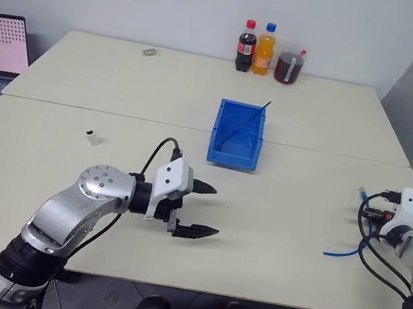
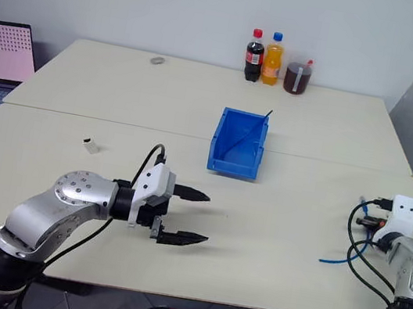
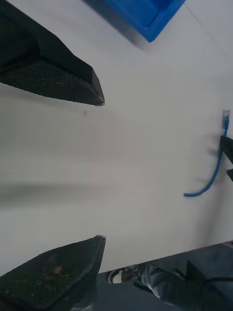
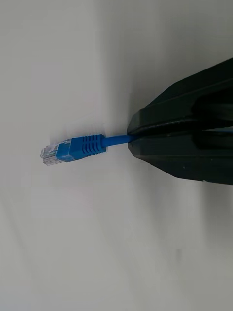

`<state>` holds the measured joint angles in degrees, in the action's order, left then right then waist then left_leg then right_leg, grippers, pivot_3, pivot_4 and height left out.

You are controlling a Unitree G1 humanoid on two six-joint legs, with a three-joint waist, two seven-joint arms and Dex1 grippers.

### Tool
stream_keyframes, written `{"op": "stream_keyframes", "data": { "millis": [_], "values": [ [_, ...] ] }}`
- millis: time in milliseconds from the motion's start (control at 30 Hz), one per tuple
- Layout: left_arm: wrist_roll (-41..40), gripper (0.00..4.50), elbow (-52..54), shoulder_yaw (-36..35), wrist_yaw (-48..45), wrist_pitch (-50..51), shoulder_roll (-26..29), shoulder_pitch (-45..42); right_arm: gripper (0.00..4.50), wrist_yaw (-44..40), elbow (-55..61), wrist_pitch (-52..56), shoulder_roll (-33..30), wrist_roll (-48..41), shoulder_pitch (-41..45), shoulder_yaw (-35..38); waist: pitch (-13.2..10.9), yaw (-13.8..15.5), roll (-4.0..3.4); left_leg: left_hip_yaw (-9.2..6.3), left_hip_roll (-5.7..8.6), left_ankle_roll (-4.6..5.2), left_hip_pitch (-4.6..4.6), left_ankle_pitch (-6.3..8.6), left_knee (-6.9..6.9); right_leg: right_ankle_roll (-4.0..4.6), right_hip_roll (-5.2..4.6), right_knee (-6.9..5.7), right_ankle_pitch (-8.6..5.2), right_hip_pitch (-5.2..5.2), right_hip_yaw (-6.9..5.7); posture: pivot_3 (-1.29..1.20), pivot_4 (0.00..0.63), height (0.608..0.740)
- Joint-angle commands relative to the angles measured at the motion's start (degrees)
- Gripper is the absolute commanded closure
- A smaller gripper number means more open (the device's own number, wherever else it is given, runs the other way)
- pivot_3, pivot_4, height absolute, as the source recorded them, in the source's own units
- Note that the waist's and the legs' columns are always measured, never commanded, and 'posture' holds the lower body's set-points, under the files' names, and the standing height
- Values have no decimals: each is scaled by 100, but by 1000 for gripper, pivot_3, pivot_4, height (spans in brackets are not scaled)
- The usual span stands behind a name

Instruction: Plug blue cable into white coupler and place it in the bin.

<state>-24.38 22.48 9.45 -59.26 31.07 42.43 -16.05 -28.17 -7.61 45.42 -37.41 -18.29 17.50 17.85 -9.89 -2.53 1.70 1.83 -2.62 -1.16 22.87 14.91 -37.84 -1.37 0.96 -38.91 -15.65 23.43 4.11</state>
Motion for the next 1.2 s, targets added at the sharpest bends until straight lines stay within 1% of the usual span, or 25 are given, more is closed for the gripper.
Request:
{"op": "stream_keyframes", "data": {
  "millis": [33,67,133,200,300,433,567,600,767,900,967,1000,1100,1133,1167,1200],
  "values": [
    [105,0,-7,-501,-11,-251,358,429,4441,-1623,1394,-415,-644,-461,-75,-641,-14,-69,-23,3,-1,0,1,0,2,0,0,-2,0,5,-1,0,150,740],
    [144,0,-70,-615,-28,-316,469,601,4441,-2065,1700,-575,-863,-465,-132,-929,-15,-78,-24,3,-2,0,1,0,2,0,0,-3,0,6,-2,0,150,740],
    [238,0,-243,-830,-38,-458,646,891,4441,-2680,2165,-911,-1156,-333,-110,-1536,-17,-81,-25,-1,-5,0,1,0,1,0,0,-4,-1,7,-5,0,150,740],
    [337,0,-493,-1026,41,-652,714,1083,4441,-2898,2365,-1227,-1147,53,235,-2307,-22,-81,-12,-7,-9,0,-2,0,2,3,-3,-2,-3,4,-6,0,150,740],
    [432,0,-746,-1131,108,-852,689,1183,4441,-2946,2292,-1483,-724,552,828,-3255,-33,-80,5,-8,-13,0,-3,0,-3,4,-7,-6,-2,7,-12,0,150,740],
    [459,0,-900,-1260,125,-991,676,1354,4441,-2929,1884,-1742,250,1124,1485,-4420,-34,-66,6,1,-6,0,5,0,-4,3,-8,-6,0,16,-14,0,150,740],
    [418,0,-854,-1367,40,-1029,754,1616,4441,-3006,1246,-2156,972,1559,1944,-5052,-34,-36,8,3,-7,-1,19,0,-3,15,-14,-7,5,31,-16,0,150,740],
    [423,0,-843,-1385,34,-1040,767,1659,4441,-3024,1130,-2224,1066,1614,2012,-5119,-34,-24,8,4,-6,-1,21,0,-3,32,-16,-9,15,35,-18,0,150,740],
    [596,0,-837,-1390,-10,-1198,896,1864,4441,-3192,538,-2503,1428,1908,2343,-5425,-34,51,9,5,-6,-2,31,1,-5,35,-23,-9,17,45,-23,0,150,740],
    [647,0,-868,-1375,-36,-1244,922,1869,3661,-3337,445,-2582,1464,1961,2369,-5360,-33,71,9,5,-9,-2,31,1,-5,44,-22,-15,12,53,-25,0,150,740],
    [677,0,-912,-1331,-55,-1254,906,1806,2997,-3453,557,-2493,1389,1913,2336,-5286,-33,71,10,5,-9,-2,33,1,-5,44,-21,-16,12,55,-25,0,150,740],
    [684,0,-930,-1318,-62,-1256,897,1781,2751,-3488,588,-2462,1372,1902,2328,-5266,-33,71,9,5,-9,-2,33,1,-5,44,-20,-16,12,54,-25,0,150,740],
    [639,0,-979,-1198,-48,-1132,779,1577,2061,-3836,1061,-2123,1084,1648,2205,-5130,-33,83,10,2,-8,-2,37,0,-6,44,-20,-17,12,56,-30,0,150,740],
    [626,0,-989,-1168,-59,-1098,763,1536,1988,-3935,1196,-2040,1012,1572,2167,-5091,-33,86,10,2,-8,-2,38,0,-7,44,-20,-17,12,56,-31,0,150,740],
    [683,0,-1031,-1086,-69,-1110,746,1461,1574,-3990,1389,-1871,920,1471,2109,-4998,-33,85,10,1,-7,-2,41,0,-8,44,-19,-17,12,56,-32,0,150,740],
    [751,0,-1103,-963,-65,-1092,698,1319,1425,-3961,1611,-1689,826,1388,2033,-4862,-33,85,10,2,-7,-2,41,1,-8,44,-17,-17,12,56,-32,0,150,740]
  ]
}}
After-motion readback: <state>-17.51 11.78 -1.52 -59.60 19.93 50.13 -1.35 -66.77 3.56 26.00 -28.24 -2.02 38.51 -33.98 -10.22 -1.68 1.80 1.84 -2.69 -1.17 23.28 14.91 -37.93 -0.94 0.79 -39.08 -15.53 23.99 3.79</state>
